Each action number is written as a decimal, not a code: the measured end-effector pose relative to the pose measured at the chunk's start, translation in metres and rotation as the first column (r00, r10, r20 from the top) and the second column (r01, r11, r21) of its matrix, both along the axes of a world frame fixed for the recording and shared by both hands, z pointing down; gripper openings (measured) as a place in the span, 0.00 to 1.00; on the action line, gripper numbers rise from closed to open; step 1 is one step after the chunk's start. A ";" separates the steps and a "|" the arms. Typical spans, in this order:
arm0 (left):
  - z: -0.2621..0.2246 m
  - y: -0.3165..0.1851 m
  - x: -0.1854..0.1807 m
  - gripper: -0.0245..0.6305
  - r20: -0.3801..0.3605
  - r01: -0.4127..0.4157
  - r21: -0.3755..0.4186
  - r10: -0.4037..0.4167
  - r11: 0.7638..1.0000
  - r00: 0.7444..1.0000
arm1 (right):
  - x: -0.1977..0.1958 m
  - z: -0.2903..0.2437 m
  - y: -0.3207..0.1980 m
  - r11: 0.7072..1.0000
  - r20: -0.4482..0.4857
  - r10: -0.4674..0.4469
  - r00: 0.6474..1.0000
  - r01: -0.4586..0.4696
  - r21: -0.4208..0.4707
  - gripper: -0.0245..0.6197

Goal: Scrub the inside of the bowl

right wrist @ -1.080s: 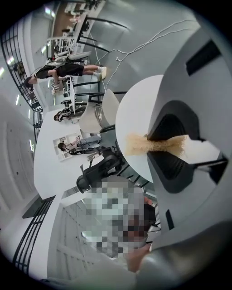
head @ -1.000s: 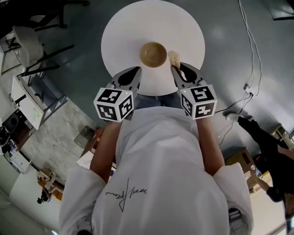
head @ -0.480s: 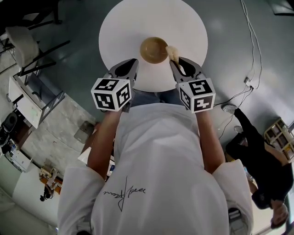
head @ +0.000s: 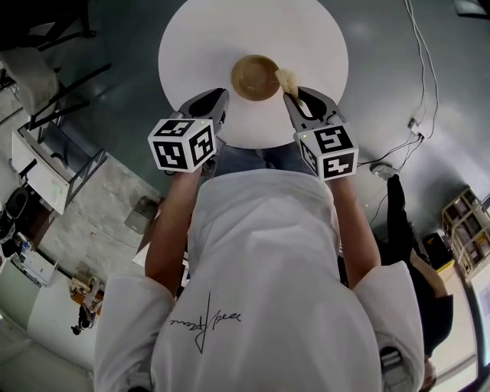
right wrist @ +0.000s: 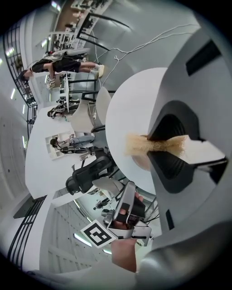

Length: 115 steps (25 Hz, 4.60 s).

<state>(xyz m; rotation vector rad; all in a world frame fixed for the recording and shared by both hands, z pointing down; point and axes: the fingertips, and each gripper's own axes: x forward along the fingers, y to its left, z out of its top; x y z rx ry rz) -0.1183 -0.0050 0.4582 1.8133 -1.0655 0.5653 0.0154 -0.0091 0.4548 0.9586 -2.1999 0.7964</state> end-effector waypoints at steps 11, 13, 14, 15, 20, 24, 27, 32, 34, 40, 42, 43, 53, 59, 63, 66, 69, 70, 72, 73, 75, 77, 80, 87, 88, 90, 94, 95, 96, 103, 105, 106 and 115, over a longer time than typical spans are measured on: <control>0.022 -0.010 0.006 0.14 -0.037 0.002 -0.059 -0.004 0.998 0.999 | 0.007 0.020 -0.002 0.999 -0.029 -0.018 0.999 0.017 -0.027 0.17; 0.025 -0.011 0.007 0.15 -0.038 0.001 -0.067 -0.003 0.998 0.999 | 0.006 0.023 -0.001 0.999 -0.032 -0.031 0.999 0.030 -0.028 0.17; 0.028 -0.012 0.007 0.15 -0.037 -0.002 -0.070 0.000 0.998 0.999 | 0.005 0.025 -0.001 0.999 -0.034 -0.038 0.999 0.037 -0.028 0.17; 0.030 -0.012 0.006 0.15 -0.036 -0.005 -0.073 0.002 0.997 0.999 | 0.004 0.027 -0.001 0.999 -0.037 -0.045 0.998 0.044 -0.029 0.17; 0.041 -0.016 0.008 0.15 -0.041 -0.016 -0.095 0.012 0.995 0.999 | 0.001 0.037 -0.001 0.997 -0.050 -0.065 0.997 0.063 -0.037 0.17; 0.048 -0.019 0.011 0.15 -0.044 -0.020 -0.107 0.015 0.994 0.999 | 0.001 0.041 -0.003 0.997 -0.057 -0.072 0.996 0.069 -0.039 0.17; 0.053 -0.021 0.012 0.15 -0.047 -0.017 -0.118 0.011 0.993 0.999 | -0.001 0.041 -0.005 0.996 -0.058 -0.077 0.995 0.075 -0.039 0.17; 0.063 -0.022 0.009 0.15 0.013 -0.053 -0.114 0.055 0.992 0.998 | -0.003 0.043 -0.007 0.996 -0.060 -0.085 0.995 0.082 -0.042 0.17; 0.065 -0.023 0.008 0.15 0.041 -0.069 -0.108 0.073 0.992 0.996 | -0.003 0.043 -0.007 0.996 -0.059 -0.083 0.995 0.080 -0.045 0.17; 0.067 -0.024 0.012 0.15 0.004 -0.042 -0.126 0.043 0.991 0.999 | -0.002 0.044 -0.006 0.996 -0.061 -0.082 0.995 0.080 -0.046 0.17; 0.067 -0.025 0.013 0.10 -0.021 -0.017 -0.138 0.014 0.990 1.000 | -0.002 0.044 -0.006 0.996 -0.060 -0.081 0.995 0.078 -0.047 0.17; 0.067 -0.026 0.012 0.07 -0.035 0.005 -0.145 -0.010 0.989 0.999 | -0.002 0.045 -0.006 0.996 -0.060 -0.081 0.995 0.078 -0.048 0.17; 0.068 -0.027 0.011 0.06 -0.062 0.073 -0.168 -0.085 0.983 0.994 | -0.003 0.047 -0.004 0.997 -0.059 -0.068 0.996 0.065 -0.051 0.17; 0.070 -0.027 0.009 0.06 -0.056 0.081 -0.167 -0.092 0.983 0.994 | -0.004 0.050 -0.001 0.997 -0.057 -0.066 0.996 0.063 -0.054 0.17; 0.071 -0.027 0.010 0.06 -0.062 0.088 -0.171 -0.100 0.981 0.993 | -0.003 0.050 -0.001 0.997 -0.054 -0.062 0.997 0.058 -0.060 0.17; 0.071 -0.027 0.010 0.06 -0.057 0.093 -0.169 -0.104 0.981 0.993 | -0.004 0.050 0.000 0.996 -0.050 -0.059 0.997 0.056 -0.064 0.17; 0.071 -0.027 0.010 0.06 -0.058 0.097 -0.170 -0.108 0.981 0.992 | -0.004 0.051 0.002 0.996 -0.048 -0.058 0.997 0.055 -0.069 0.17; 0.071 -0.027 0.010 0.06 -0.060 0.099 -0.170 -0.110 0.980 0.992 | -0.004 0.050 0.002 0.996 -0.048 -0.059 0.997 0.056 -0.071 0.17; 0.070 -0.028 0.009 0.06 -0.063 0.104 -0.168 -0.116 0.980 0.991 | -0.005 0.050 0.003 0.996 -0.046 -0.061 0.997 0.058 -0.074 0.17; 0.070 -0.028 0.008 0.06 -0.063 0.106 -0.167 -0.118 0.980 0.991 | -0.006 0.050 0.004 0.995 -0.044 -0.062 0.997 0.058 -0.075 0.17; 0.070 -0.028 0.008 0.06 -0.063 0.109 -0.166 -0.121 0.980 0.991 | -0.006 0.051 0.004 0.995 -0.042 -0.062 0.997 0.059 -0.076 0.17; 0.071 -0.028 0.008 0.06 -0.061 0.109 -0.167 -0.120 0.980 0.991 | -0.006 0.051 0.006 0.995 -0.042 -0.062 0.997 0.058 -0.079 0.17; 0.071 -0.028 0.008 0.06 -0.060 0.107 -0.169 -0.118 0.980 0.991 | -0.005 0.052 0.009 0.995 -0.041 -0.062 0.997 0.059 -0.085 0.17; 0.070 -0.029 0.008 0.06 -0.063 0.112 -0.166 -0.124 0.980 0.990 | -0.004 0.052 0.012 0.994 -0.035 -0.061 0.998 0.057 -0.097 0.17; 0.070 -0.029 0.008 0.06 -0.063 0.113 -0.166 -0.125 0.980 0.990 | -0.004 0.052 0.013 0.994 -0.034 -0.060 0.998 0.057 -0.098 0.17; 0.070 -0.030 0.008 0.06 -0.061 0.113 -0.166 -0.125 0.980 0.990 | -0.005 0.052 0.014 0.993 -0.033 -0.060 0.998 0.056 -0.099 0.17; 0.069 -0.029 0.008 0.06 -0.058 0.112 -0.166 -0.123 0.980 0.991 | -0.006 0.052 0.018 0.993 -0.029 -0.060 0.998 0.056 -0.105 0.17; 0.070 -0.029 0.008 0.06 -0.058 0.111 -0.166 -0.122 0.980 0.991 | -0.006 0.052 0.019 0.993 -0.028 -0.060 0.998 0.056 -0.107 0.17; 0.070 -0.029 0.008 0.06 -0.057 0.110 -0.165 -0.121 0.980 0.991 | -0.006 0.053 0.019 0.993 -0.027 -0.059 0.998 0.056 -0.108 0.17; 0.070 -0.029 0.008 0.06 -0.056 0.109 -0.163 -0.119 0.981 0.991 | -0.007 0.053 0.022 0.992 -0.022 -0.063 0.998 0.060 -0.115 0.17; 0.070 -0.030 0.008 0.06 -0.056 0.108 -0.163 -0.119 0.981 0.991 | -0.007 0.053 0.024 0.991 -0.020 -0.063 0.998 0.060 -0.118 0.17; 0.070 -0.030 0.008 0.06 -0.056 0.108 -0.162 -0.118 0.981 0.991 | -0.008 0.053 0.025 0.991 -0.019 -0.063 0.998 0.060 -0.120 0.17; 0.070 -0.030 0.008 0.06 -0.052 0.113 -0.160 -0.122 0.981 0.991 | -0.012 0.054 0.030 0.990 -0.009 -0.061 0.998 0.060 -0.128 0.17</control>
